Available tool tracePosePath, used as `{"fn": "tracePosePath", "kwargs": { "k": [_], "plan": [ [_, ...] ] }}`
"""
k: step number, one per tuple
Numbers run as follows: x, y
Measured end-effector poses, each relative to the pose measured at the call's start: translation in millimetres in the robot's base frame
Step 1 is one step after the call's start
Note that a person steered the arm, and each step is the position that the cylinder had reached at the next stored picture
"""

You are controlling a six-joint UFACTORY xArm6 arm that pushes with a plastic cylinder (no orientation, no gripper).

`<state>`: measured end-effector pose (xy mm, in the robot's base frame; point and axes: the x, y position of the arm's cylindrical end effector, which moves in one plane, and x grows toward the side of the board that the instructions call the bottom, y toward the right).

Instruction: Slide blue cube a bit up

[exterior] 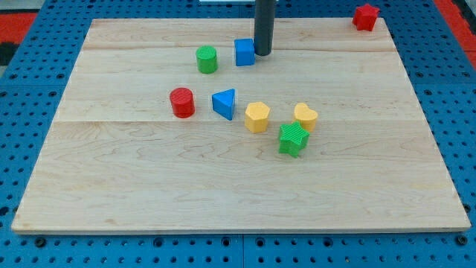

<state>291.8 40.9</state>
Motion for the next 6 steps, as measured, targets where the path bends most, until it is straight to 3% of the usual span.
{"fn": "tracePosePath", "kwargs": {
  "k": [1,3,6],
  "plan": [
    [9.7,-33.9],
    [-27.2,-133.1],
    [-22.3,-108.7]
  ]
}}
